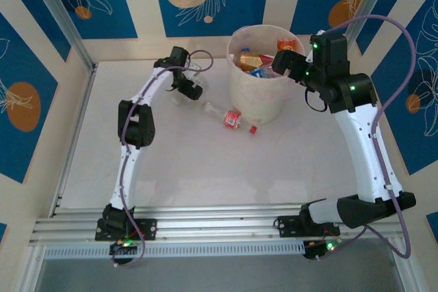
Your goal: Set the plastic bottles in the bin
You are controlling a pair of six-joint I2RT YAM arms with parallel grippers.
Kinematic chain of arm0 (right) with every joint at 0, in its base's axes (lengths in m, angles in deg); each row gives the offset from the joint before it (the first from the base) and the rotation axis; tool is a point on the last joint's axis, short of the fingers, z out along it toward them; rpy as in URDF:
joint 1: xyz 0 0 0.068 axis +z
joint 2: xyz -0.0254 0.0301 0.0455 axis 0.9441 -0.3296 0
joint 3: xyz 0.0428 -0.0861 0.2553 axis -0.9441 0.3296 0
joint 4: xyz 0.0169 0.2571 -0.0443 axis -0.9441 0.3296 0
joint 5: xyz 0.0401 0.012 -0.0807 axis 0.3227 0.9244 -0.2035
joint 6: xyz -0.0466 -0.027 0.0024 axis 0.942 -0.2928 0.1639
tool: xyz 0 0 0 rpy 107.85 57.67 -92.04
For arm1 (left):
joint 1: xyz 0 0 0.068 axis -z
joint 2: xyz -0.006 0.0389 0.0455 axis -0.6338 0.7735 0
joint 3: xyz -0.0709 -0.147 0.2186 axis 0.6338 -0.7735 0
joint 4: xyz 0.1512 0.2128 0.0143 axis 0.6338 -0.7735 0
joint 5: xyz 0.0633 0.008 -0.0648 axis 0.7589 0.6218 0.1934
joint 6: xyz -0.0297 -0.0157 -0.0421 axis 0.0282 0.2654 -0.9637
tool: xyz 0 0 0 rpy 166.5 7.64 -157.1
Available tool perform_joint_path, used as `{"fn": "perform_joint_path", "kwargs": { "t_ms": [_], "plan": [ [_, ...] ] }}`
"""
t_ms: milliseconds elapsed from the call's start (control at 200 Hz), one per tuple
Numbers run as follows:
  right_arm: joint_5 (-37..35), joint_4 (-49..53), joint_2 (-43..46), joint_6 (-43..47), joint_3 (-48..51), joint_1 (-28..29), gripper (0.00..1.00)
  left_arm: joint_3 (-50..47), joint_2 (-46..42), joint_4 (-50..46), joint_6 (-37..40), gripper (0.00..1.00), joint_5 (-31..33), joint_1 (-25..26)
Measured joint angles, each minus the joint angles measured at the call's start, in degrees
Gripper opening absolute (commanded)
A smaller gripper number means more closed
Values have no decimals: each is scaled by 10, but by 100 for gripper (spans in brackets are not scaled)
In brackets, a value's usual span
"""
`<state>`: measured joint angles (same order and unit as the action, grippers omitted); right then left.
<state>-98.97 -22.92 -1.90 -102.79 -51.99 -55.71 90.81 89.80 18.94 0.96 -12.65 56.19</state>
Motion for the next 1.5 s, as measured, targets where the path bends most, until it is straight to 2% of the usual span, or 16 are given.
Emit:
{"fn": "perform_joint_path", "kwargs": {
  "t_ms": [120, 220, 325, 360, 635, 730, 870, 1000, 1215, 1500],
  "plan": [
    [0, 0, -2, 0, 0, 0, 99, 7, 13, -3, 0, 99, 12, 0],
    [0, 0, -6, 0, 0, 0, 99, 9, 19, -8, 1, 85, 19, -2],
    [0, 0, -10, -2, 0, 2, 99, 12, 19, -10, -1, 67, 20, -3],
    [0, 0, -10, -2, 0, 2, 99, 12, 19, -10, -1, 64, 20, -3],
    [5, -3, -10, -2, 0, 4, 99, -20, -13, -16, -5, 64, 21, -4],
    [10, -9, -9, -2, 4, 4, 99, -63, -59, -14, -6, 64, 20, -4],
    [32, -16, -9, 0, 11, 4, 99, -143, -172, 3, -11, 64, 16, -4],
    [77, -27, -9, 4, 11, 4, 99, -207, -293, 36, -22, 64, -5, -4],
    [178, -54, -16, 5, 9, 9, 99, -304, -471, 101, -53, 64, -78, 2],
    [285, -91, -61, 5, -17, 49, 99, -366, -556, 153, -87, 64, -143, 56]
  ]
}}
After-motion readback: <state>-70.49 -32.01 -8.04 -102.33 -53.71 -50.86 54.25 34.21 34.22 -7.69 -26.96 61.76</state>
